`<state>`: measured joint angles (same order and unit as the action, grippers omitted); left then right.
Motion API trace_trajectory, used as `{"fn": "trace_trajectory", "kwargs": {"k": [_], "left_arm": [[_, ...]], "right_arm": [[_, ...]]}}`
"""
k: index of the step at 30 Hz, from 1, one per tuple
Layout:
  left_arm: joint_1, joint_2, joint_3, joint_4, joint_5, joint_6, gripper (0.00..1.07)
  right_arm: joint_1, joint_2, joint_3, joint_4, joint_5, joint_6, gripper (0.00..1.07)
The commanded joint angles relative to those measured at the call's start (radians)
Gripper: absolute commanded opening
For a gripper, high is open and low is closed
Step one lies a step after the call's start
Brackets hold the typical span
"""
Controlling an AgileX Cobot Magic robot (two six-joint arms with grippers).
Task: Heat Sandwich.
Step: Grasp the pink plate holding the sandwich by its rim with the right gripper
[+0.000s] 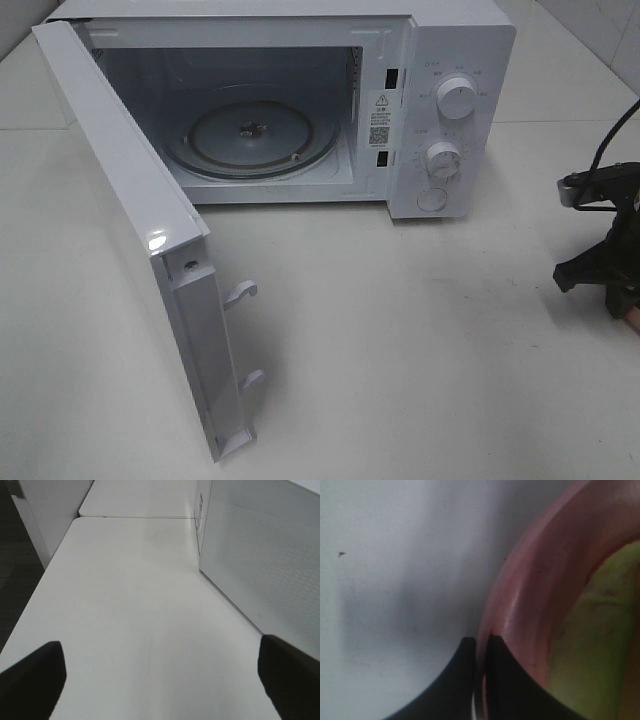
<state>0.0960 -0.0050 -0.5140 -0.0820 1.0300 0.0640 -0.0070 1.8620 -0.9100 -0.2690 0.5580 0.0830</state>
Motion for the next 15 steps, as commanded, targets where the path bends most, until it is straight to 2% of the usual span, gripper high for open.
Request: {"fn": "trace_trajectory", "kwargs": {"k": [1, 15], "left_arm": [[0.000, -0.026, 0.000, -0.007, -0.011, 0.002, 0.98], [0.000, -0.026, 0.000, -0.007, -0.011, 0.002, 0.98]], "right_arm": [[-0.006, 0.007, -0.003, -0.009, 0.010, 0.024, 0.00], [-0.002, 0.001, -0.003, -0.033, 0.034, 0.058, 0.00]]}}
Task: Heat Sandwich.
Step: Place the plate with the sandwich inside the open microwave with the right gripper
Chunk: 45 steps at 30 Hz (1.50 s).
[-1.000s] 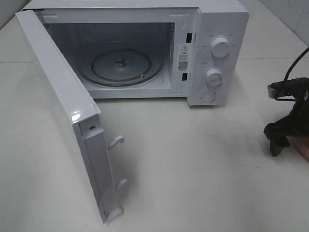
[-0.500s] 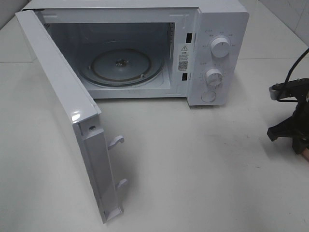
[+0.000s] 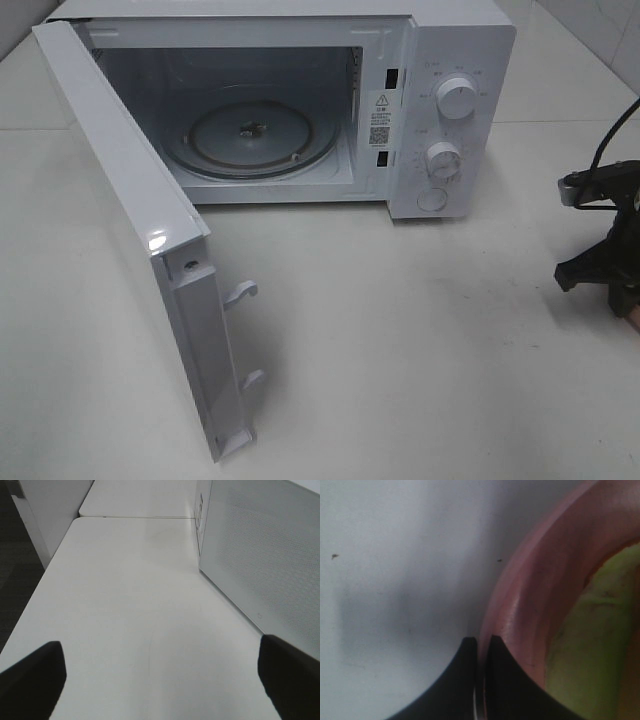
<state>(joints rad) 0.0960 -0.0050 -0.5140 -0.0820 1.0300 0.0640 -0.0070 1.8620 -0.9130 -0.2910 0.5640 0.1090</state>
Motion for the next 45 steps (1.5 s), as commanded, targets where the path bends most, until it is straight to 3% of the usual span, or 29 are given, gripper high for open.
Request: {"fn": "trace_trajectory", "kwargs": {"k": [1, 19, 35, 45], "left_arm": [[0.000, -0.026, 0.000, -0.007, -0.011, 0.002, 0.98], [0.000, -0.026, 0.000, -0.007, -0.011, 0.002, 0.98], [0.000, -0.026, 0.000, -0.007, -0.011, 0.002, 0.98], [0.000, -0.026, 0.000, -0.007, -0.011, 0.002, 0.98]], "right_arm": [[-0.002, 0.001, 0.000, -0.020, 0.037, 0.048, 0.00], [0.126, 0.001, 0.000, -0.159, 0.130, 0.159, 0.00], [0.198, -0.117, 0.006, -0.175, 0.265, 0.177, 0.00], [0.207, -0.233, 0.095, -0.139, 0.264, 0.189, 0.01]]}}
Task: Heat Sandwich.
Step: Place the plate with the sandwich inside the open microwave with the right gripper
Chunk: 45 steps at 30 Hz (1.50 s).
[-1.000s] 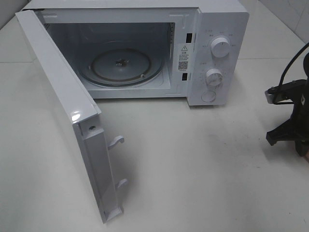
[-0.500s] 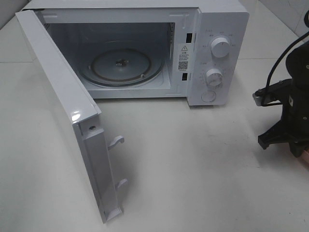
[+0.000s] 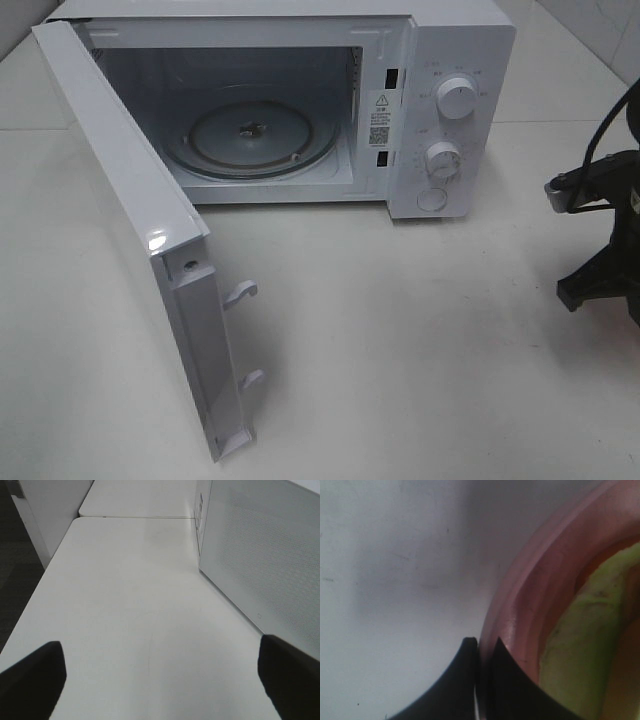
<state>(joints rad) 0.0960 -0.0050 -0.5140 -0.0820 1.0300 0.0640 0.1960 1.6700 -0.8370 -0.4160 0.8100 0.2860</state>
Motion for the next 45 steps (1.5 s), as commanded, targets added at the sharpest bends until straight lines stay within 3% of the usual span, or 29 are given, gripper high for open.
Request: {"fn": "trace_trajectory", "kwargs": {"k": [1, 13, 30, 45], "left_arm": [[0.000, -0.026, 0.000, -0.007, -0.011, 0.002, 0.98], [0.000, -0.026, 0.000, -0.007, -0.011, 0.002, 0.98], [0.000, -0.026, 0.000, -0.007, -0.011, 0.002, 0.98], [0.000, -0.026, 0.000, -0.007, -0.011, 0.002, 0.98]], "right_arm": [[0.004, -0.054, 0.025, -0.014, 0.018, 0.012, 0.01], [0.010, -0.194, 0.080, 0.039, 0.042, 0.009, 0.01], [0.299, -0.261, 0.087, 0.038, 0.148, -0.042, 0.01], [0.497, -0.261, 0.087, 0.064, 0.154, -0.171, 0.01]]}}
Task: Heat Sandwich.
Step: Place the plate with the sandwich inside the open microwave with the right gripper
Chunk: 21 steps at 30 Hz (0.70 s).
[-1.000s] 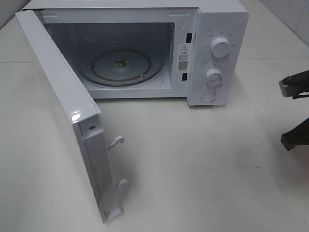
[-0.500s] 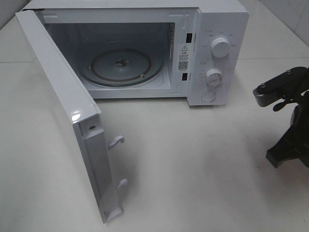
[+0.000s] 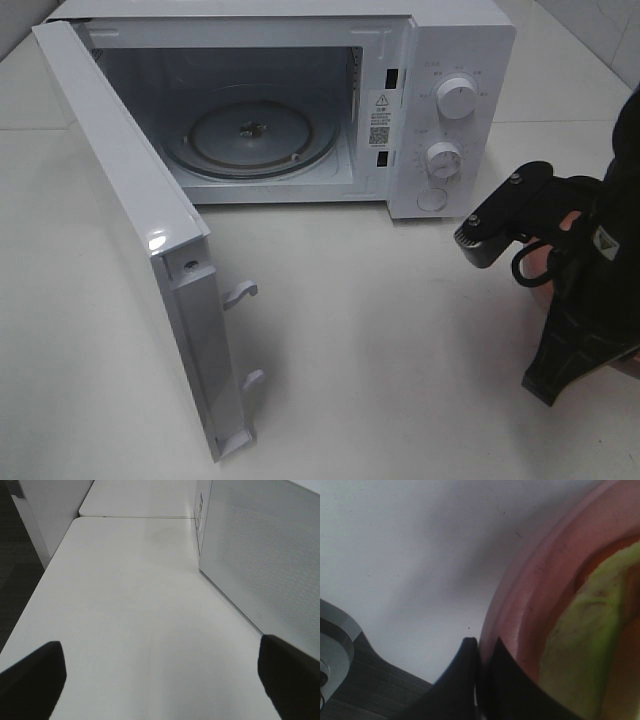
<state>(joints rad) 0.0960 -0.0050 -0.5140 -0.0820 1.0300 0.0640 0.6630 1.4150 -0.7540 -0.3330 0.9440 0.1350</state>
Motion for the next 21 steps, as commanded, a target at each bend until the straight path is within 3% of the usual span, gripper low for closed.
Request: {"fn": "trace_trajectory", "kwargs": {"k": [1, 8, 21], "left_arm": [[0.000, -0.026, 0.000, -0.007, -0.011, 0.002, 0.98], [0.000, -0.026, 0.000, -0.007, -0.011, 0.002, 0.98], [0.000, -0.026, 0.000, -0.007, -0.011, 0.002, 0.98]], "right_arm": [[0.041, -0.006, 0.004, -0.019, 0.024, -0.024, 0.01], [0.106, -0.006, 0.004, -0.019, 0.031, -0.112, 0.01], [0.107, -0.006, 0.004, -0.019, -0.050, -0.357, 0.01]]}}
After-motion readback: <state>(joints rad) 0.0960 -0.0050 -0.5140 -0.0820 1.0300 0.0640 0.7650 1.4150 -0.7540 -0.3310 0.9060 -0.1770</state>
